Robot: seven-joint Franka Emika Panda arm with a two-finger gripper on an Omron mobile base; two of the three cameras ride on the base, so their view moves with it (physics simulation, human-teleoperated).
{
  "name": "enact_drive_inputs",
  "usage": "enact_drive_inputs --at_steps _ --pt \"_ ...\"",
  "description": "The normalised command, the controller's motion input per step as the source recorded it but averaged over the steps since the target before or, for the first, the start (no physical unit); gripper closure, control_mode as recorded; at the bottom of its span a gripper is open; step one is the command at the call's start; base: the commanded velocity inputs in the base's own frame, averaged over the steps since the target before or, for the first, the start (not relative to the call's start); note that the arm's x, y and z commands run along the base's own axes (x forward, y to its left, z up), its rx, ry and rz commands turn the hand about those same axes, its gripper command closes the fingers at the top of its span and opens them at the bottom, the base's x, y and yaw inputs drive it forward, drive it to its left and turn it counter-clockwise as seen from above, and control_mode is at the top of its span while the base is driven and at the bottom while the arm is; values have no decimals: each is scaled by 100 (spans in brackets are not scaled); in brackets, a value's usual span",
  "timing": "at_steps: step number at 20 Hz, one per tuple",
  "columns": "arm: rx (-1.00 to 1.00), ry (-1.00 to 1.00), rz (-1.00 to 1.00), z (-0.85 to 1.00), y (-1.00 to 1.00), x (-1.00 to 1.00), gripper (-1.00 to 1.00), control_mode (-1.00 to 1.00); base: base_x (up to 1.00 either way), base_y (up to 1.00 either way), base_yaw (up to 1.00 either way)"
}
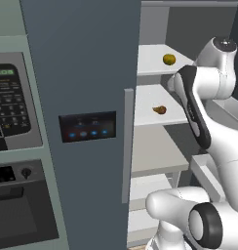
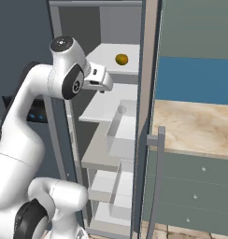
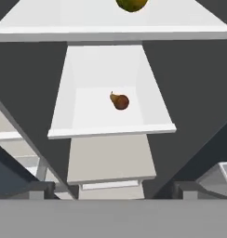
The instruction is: Pick the orange and pear from the fridge and place them inside the tupperware on the counter.
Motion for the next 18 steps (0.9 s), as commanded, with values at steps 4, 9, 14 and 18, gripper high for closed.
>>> enact_drive_inputs --at_steps 4,9,14,18 --pt "-3 -14 0 18 -3 6 -100 -100 0 0 0" --pt "0 -11 0 22 -1 14 -100 -100 0 0 0" --pt "0 -13 0 12 -3 25 -100 -100 0 0 0" --pt "0 -7 0 13 -12 30 -100 -100 0 0 0"
